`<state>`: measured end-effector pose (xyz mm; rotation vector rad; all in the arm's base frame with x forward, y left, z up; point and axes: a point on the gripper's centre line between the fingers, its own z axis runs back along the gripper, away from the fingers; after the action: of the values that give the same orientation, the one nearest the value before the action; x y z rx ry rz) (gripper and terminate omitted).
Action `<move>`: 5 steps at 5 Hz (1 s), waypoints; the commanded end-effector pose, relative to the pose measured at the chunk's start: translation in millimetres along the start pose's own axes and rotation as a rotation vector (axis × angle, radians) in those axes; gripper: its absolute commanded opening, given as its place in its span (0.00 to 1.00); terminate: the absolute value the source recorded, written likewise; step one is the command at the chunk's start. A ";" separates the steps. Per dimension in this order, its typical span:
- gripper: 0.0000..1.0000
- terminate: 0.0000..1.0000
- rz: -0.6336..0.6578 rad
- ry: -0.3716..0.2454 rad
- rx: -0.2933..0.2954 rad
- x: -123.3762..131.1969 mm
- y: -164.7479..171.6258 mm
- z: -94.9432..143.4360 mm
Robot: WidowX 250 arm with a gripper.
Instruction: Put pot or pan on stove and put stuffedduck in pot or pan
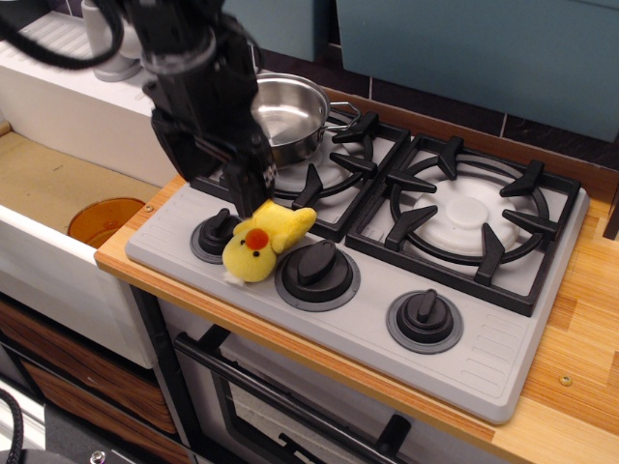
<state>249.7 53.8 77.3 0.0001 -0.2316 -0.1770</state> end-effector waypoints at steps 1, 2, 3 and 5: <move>1.00 0.00 -0.013 -0.104 0.015 16.1 -9.1 -17.1; 1.00 0.00 -0.019 -0.120 0.004 20.2 -11.4 -25.7; 1.00 0.00 -0.030 -0.137 -0.014 24.7 -12.0 -33.7; 1.00 0.00 -0.037 -0.164 -0.054 29.0 -13.4 -43.4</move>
<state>273.8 33.7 32.7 -0.0823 -0.3588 -0.2099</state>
